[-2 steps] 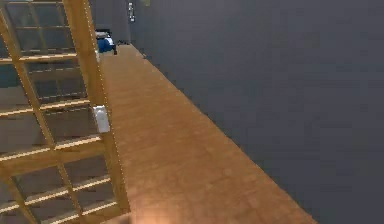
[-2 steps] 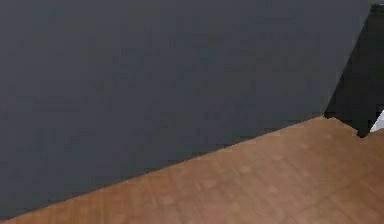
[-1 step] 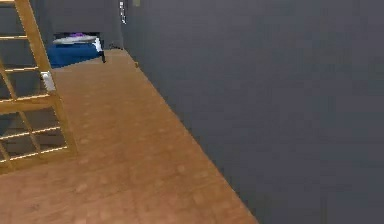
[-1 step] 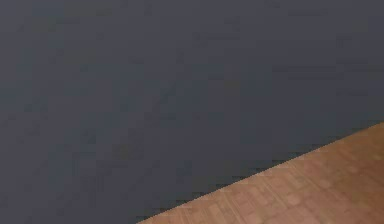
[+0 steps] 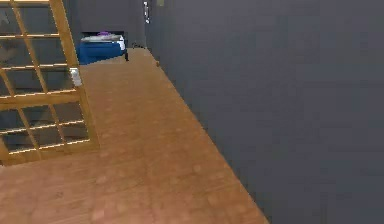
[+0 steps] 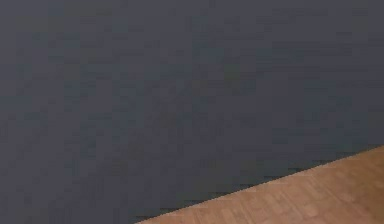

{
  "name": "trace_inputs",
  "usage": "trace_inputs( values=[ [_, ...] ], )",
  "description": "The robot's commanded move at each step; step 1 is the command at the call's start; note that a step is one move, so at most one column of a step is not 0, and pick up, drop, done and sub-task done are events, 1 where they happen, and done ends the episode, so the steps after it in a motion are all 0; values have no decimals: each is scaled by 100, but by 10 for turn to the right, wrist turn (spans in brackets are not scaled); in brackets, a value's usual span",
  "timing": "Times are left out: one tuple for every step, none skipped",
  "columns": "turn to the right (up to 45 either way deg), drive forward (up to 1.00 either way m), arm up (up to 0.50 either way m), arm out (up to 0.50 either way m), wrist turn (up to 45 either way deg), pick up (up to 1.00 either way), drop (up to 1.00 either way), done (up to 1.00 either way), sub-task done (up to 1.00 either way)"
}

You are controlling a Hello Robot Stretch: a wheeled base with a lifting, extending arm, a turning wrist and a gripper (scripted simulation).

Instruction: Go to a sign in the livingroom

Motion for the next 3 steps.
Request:
trace_inputs(
  values=[
    [0,10,0,0,0,0,0,0,0],
    [-150,0,0,0,0,0,0,0,0],
    [0,60,0,0,0,0,0,0,0]
  ],
)
